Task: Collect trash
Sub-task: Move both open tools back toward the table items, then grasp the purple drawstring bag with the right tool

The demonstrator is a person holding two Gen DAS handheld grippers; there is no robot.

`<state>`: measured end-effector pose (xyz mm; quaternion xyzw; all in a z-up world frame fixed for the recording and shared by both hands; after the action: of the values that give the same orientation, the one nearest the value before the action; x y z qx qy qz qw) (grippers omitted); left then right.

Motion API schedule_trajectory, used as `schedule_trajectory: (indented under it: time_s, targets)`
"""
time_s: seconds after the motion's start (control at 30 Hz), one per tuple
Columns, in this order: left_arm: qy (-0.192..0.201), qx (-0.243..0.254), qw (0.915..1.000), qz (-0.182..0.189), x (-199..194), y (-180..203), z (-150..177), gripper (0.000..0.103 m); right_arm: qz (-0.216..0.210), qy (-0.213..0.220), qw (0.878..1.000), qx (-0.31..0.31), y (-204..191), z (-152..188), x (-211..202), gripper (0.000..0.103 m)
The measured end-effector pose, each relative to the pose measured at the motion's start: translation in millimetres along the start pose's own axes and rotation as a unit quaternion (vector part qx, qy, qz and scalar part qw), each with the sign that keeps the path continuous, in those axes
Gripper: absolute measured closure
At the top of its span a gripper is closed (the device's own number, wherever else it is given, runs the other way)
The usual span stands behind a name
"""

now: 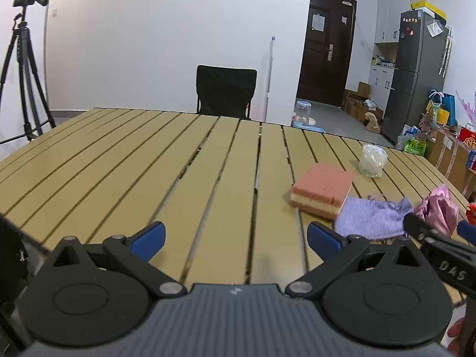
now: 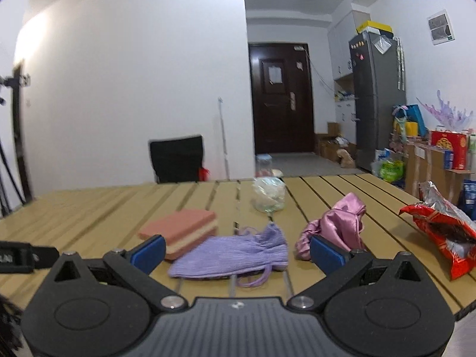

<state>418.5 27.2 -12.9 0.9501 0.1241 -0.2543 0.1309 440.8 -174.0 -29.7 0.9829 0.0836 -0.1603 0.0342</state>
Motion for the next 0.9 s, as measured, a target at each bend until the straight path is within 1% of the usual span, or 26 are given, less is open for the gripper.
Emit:
schedule_trajectory:
  time_s: [0.17, 0.3, 0.47, 0.57, 0.67, 0.8, 0.87, 0.9]
  targets:
    - [-0.01, 0.01, 0.9999, 0.001, 29.9, 14.8, -9.8, 0.0, 0.008, -0.04, 0.999, 0.004, 6.7, -4.1, 36.1, 0.0]
    - [-0.009, 0.009, 0.9999, 0.001, 46.2, 21.4, -17.4, 0.0, 0.001, -0.071, 0.997, 0.021, 9.7, -7.5, 64.8, 0.0]
    - [-0.016, -0.003, 0.9999, 0.0, 63.4, 20.1, -21.7, 0.0, 0.008, -0.107, 0.994, 0.007, 2.0, -5.9, 101.5, 0.0]
    - [-0.02, -0.005, 0.9998, -0.004, 69.6, 15.9, -22.1, 0.0, 0.001, -0.143, 0.99, -0.008, -7.4, -2.8, 118.8, 0.005]
    - [-0.024, -0.006, 0.9997, -0.006, 72.0, 12.8, -22.3, 0.0, 0.005, -0.165, 0.986, -0.021, -13.1, -1.5, 128.8, 0.01]
    - [-0.027, -0.006, 0.9996, -0.008, 72.8, 9.9, -23.0, 0.0, -0.003, -0.17, 0.985, -0.016, -13.4, -0.3, 131.4, 0.011]
    - [-0.027, -0.005, 0.9996, -0.007, 71.6, 9.8, -22.3, 0.0, -0.002, -0.165, 0.986, -0.017, -13.4, -0.2, 129.3, 0.015]
    - [-0.028, -0.004, 0.9996, -0.007, 74.4, 12.3, -22.9, 0.0, -0.001, -0.161, 0.987, -0.018, -13.5, 0.0, 128.0, 0.022]
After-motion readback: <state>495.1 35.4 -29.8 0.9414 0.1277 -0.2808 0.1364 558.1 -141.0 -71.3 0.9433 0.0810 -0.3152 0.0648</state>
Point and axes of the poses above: each gripper's, at about its wrist camera, not at the fingertips, and x roughly the way its jaws point, y to its right, z to its underside, the point moved 2 cm from there along x, roughly the way its jaws point, and after that the axes turned 7 degrees about -x, right-handed, at the moved point
